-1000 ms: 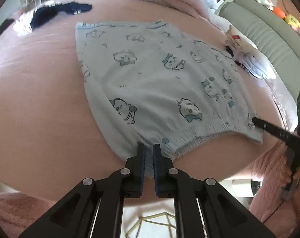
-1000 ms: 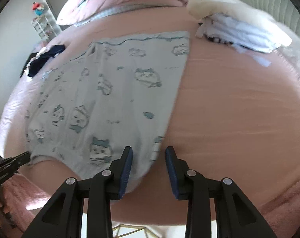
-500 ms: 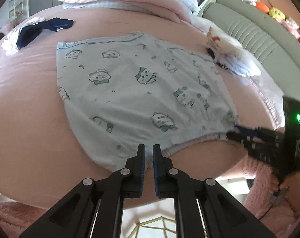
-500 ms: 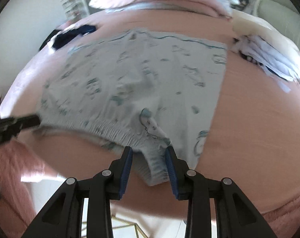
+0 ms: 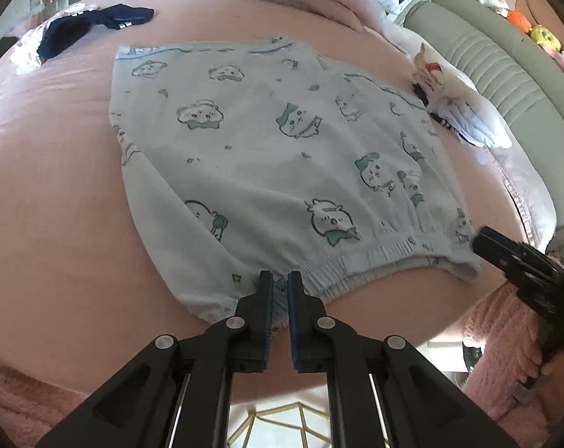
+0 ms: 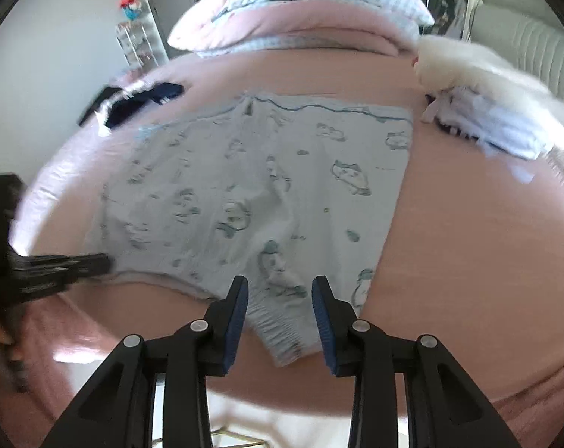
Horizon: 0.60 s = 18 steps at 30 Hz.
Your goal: Fold clothes
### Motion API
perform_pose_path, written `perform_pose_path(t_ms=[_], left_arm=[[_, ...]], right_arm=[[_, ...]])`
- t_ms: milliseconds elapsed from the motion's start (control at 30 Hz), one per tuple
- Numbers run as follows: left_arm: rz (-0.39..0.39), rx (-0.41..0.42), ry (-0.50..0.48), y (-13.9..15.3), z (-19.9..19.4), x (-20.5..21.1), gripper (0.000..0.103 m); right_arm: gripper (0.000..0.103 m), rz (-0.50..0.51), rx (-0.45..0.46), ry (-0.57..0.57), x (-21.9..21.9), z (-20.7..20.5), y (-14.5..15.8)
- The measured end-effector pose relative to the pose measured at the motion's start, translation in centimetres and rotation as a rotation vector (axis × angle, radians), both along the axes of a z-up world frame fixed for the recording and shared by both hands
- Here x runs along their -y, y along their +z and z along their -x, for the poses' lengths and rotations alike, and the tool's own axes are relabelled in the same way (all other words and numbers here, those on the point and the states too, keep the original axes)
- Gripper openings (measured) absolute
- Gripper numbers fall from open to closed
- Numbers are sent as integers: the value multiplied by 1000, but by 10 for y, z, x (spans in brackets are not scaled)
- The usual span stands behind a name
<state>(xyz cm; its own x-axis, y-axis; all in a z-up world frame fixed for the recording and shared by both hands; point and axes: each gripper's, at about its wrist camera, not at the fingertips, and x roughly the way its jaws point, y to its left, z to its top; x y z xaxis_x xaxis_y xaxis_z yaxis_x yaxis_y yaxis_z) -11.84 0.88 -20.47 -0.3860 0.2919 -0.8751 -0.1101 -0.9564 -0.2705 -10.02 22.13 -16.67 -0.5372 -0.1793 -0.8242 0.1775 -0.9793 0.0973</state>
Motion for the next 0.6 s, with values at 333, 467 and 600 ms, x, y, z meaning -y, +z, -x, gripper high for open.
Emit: perform_pose_path(t_ms=[333, 467, 600], left_arm=[[-116, 7, 21, 10, -3, 7, 6], [-142, -33, -39, 27, 14, -7, 7], [-138, -49, -89, 38, 52, -26, 7]], right_arm=[[38, 58, 81, -31, -11, -9, -9], [38, 130, 70, -92, -41, 16, 14], [38, 96, 68, -103, -68, 72, 32]])
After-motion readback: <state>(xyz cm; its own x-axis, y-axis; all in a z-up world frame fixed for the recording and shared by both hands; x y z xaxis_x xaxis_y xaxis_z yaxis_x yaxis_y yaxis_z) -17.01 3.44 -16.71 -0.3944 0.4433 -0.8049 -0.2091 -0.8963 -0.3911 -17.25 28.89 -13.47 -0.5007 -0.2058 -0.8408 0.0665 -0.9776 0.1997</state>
